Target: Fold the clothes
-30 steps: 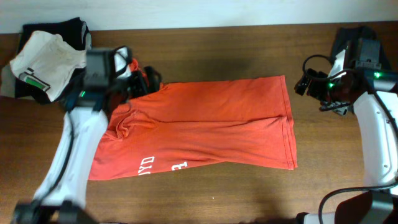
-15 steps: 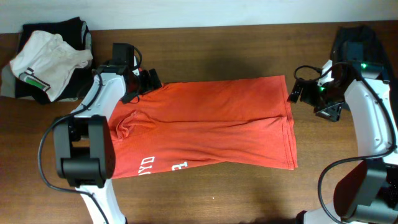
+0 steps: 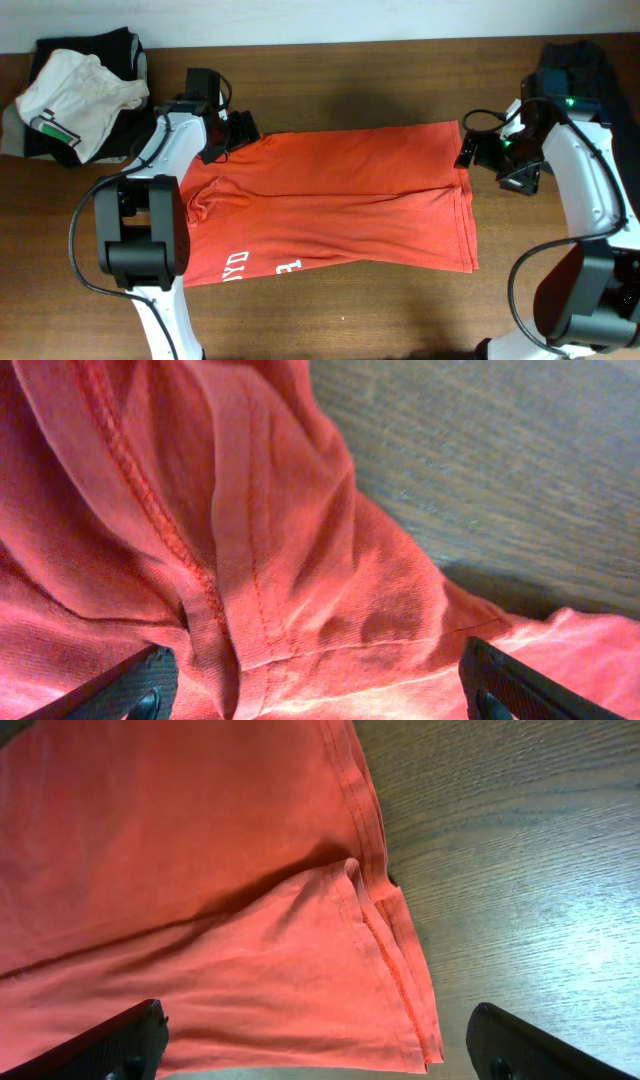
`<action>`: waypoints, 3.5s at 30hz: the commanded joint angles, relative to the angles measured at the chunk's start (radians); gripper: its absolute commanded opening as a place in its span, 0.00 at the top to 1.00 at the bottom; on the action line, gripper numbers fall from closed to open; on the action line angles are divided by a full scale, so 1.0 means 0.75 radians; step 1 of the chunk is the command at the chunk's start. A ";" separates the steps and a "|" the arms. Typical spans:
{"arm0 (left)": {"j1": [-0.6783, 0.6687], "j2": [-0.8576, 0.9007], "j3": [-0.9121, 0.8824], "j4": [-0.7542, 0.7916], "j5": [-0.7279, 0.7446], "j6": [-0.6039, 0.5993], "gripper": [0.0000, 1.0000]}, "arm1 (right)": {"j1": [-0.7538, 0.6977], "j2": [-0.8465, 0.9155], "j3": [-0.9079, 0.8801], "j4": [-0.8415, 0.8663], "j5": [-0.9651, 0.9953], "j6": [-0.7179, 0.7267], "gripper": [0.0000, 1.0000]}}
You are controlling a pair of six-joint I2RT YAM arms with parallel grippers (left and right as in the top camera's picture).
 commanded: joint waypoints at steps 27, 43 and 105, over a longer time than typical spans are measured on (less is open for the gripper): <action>-0.005 0.064 0.052 -0.012 0.006 0.008 0.99 | 0.027 0.240 -0.007 0.712 -0.007 -0.073 0.11; -0.005 0.064 0.052 -0.017 0.005 0.008 0.99 | 0.214 0.574 0.025 1.032 0.416 -0.068 0.20; 0.105 -0.166 0.045 -1.300 -0.510 -0.038 0.99 | 0.174 0.246 0.110 -0.175 0.367 0.278 0.96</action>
